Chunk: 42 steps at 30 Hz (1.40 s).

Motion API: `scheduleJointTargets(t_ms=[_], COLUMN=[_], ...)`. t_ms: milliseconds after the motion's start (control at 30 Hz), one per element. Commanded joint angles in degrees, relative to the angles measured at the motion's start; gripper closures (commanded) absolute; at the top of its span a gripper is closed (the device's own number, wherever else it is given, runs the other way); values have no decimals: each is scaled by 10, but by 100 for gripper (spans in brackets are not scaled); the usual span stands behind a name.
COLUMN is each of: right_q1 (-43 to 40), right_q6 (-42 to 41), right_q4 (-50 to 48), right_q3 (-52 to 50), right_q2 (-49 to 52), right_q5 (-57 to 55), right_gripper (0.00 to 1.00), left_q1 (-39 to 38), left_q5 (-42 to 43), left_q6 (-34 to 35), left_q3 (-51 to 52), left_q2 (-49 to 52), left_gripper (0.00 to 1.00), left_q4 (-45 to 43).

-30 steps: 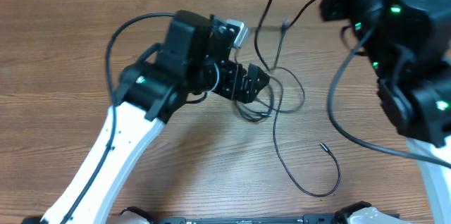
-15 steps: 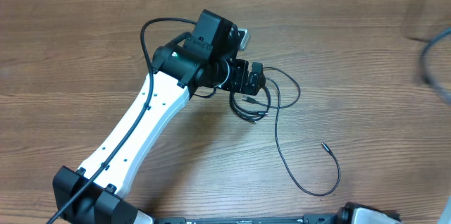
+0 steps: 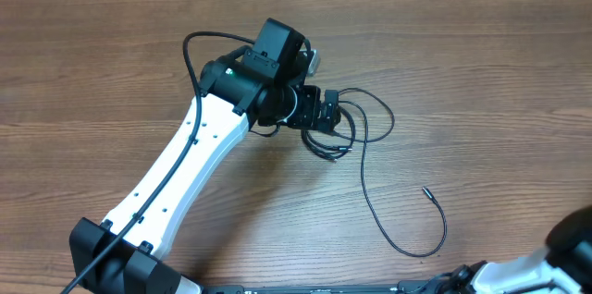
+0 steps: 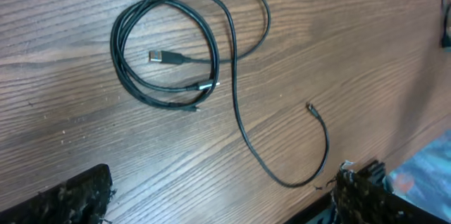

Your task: Untangle cables

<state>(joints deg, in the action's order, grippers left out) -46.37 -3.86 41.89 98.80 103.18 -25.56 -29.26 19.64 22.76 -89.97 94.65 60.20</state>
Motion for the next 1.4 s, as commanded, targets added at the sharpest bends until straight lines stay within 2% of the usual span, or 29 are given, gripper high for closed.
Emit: scheduleJointTargets(t_ms=[0,33,67,100,133,167,400,533,700,833,900,933,967,1067,1167,1367], right_q1=[-11,-11,-11,-10,-9,-9,-8,0,38,113,171,203,233,327,416,536], right_q6=[-9,-9,-10,-22,-31,-40,-139,-174,-172,-75,-14,11,37,100,148,146], right_q4=[22,29,34,38,39,39,54,55,105,177,213,228,242,260,235,103], right_q3=[-3,-3,-3,-3,-3,-3,27,27,27,25,11,0,-12,-58,-121,-245], right_q2=[55,67,74,81,81,81,21,-42,-107,-118,-115,-113,-111,-98,-85,-48], right_q5=[144,152,154,154,154,154,176,281,455,567,583,583,583,583,572,468], right_gripper=[96,95,85,59,25,0,0,0,0,2,7,13,22,28,32,42], left_q1=[0,0,0,0,0,0,0,0,0,0,0,2,5,19,34,54], left_q5=[-8,-8,-8,-8,-8,-8,-21,-34,-77,-104,-131,-148,-165,-207,-233,-247], left_q6=[30,30,30,30,30,30,30,30,30,29,30,35,58,142,158,158], left_q3=[-1,-1,-1,-1,-1,-1,-1,-1,-1,-1,-1,-1,-1,-1,-1,-1], left_q2=[1,1,1,1,1,1,2,2,4,5,6,6,6,6,6,6], left_gripper=[0,0,1,0,0,1,0,1,1,0,0,1,0,0,0,0], left_q4=[-6,-5,-5,-5,-5,-5,-4,-5,-5,-3,1,7,15,50,73,118])
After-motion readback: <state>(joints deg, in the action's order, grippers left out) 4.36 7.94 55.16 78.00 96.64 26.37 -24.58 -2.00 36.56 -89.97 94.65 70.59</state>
